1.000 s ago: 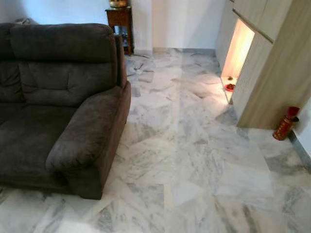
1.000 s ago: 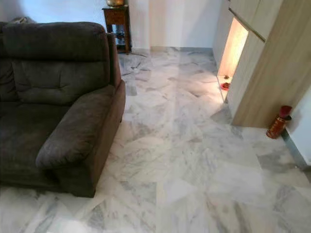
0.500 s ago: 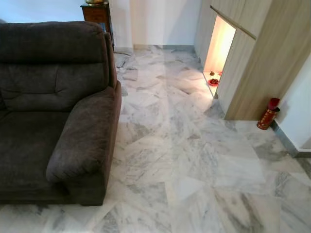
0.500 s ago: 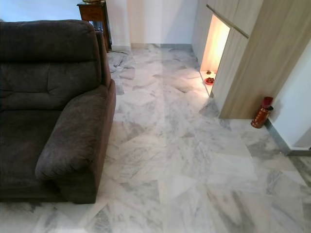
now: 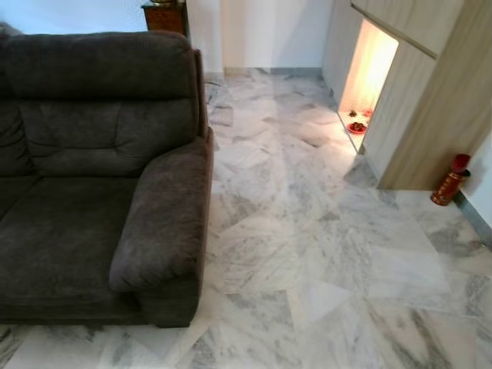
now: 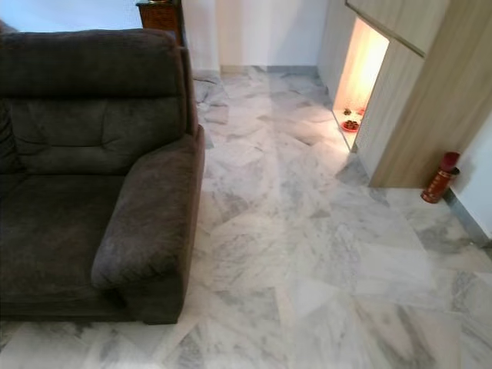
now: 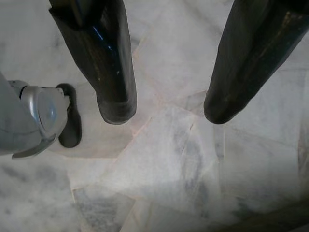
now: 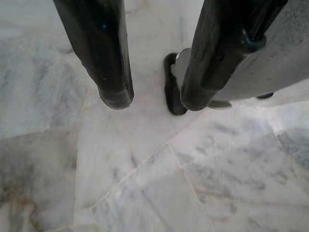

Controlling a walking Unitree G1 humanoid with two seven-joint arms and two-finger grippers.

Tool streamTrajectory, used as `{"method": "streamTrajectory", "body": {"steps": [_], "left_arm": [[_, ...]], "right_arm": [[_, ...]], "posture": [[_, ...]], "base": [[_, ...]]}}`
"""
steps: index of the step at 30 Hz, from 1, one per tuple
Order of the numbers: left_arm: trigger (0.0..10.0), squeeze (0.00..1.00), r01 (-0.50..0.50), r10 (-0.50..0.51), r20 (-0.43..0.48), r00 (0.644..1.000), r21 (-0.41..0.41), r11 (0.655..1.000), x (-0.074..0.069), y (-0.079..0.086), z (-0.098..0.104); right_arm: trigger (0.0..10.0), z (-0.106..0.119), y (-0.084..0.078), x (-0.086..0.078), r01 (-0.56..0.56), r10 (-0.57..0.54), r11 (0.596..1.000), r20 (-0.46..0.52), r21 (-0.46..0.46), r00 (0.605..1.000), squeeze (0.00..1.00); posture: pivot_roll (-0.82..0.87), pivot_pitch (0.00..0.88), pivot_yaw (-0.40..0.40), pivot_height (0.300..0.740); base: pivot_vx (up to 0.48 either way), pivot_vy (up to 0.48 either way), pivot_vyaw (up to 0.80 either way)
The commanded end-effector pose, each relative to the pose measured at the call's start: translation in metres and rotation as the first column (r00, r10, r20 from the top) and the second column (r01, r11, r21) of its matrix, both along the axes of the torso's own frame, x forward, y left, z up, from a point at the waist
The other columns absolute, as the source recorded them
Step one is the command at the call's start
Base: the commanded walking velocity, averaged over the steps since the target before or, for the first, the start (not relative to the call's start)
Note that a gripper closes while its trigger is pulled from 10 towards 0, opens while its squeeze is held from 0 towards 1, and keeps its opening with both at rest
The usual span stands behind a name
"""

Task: Move the pillow to the sofa from floor

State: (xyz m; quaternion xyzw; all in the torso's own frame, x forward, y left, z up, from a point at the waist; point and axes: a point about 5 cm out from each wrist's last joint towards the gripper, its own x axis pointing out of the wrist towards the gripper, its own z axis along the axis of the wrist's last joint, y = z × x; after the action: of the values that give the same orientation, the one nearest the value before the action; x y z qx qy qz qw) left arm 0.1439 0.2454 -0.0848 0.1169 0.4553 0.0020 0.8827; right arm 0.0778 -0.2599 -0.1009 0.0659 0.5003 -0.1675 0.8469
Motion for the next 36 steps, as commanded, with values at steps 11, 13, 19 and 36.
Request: {"method": "streamTrajectory", "body": {"steps": [11, 13, 19, 36], "left_arm": [[10.0, 0.0, -0.019, 0.019, -0.006, 1.0, -0.012, 1.0, -0.003, 0.0, -0.001], [10.0, 0.0, -0.018, 0.018, 0.0, 1.0, -0.013, 1.0, -0.001, 0.001, 0.0], [10.0, 0.0, -0.015, 0.015, 0.014, 1.0, -0.016, 1.0, 0.001, 0.001, 0.001], [10.0, 0.0, -0.012, 0.013, 0.02, 1.0, -0.022, 1.0, 0.004, -0.003, 0.001]], "right_arm": [[10.0, -0.003, 0.01, 0.002, -0.009, 0.009, 1.0, -0.004, -0.002, 1.0, 0.0], [10.0, -0.003, 0.013, 0.005, -0.029, 0.029, 1.0, -0.002, 0.002, 1.0, 0.0], [10.0, -0.004, 0.02, 0.008, -0.035, 0.035, 0.999, 0.0, 0.01, 0.999, 0.0], [10.0, -0.004, 0.024, 0.008, -0.022, 0.021, 0.999, 0.031, 0.034, 0.999, 0.0]], "posture": [[0.13, 0.038, 0.039, 0.74], [0.13, 0.04, 0.039, 0.74], [0.13, 0.045, 0.041, 0.74], [0.13, 0.049, 0.045, 0.74]], "base": [[0.0, 0.192, 0.0], [0.0, 0.0, 0.0], [0.0, 0.107, 0.0], [0.0, 0.113, 0.28]]}}
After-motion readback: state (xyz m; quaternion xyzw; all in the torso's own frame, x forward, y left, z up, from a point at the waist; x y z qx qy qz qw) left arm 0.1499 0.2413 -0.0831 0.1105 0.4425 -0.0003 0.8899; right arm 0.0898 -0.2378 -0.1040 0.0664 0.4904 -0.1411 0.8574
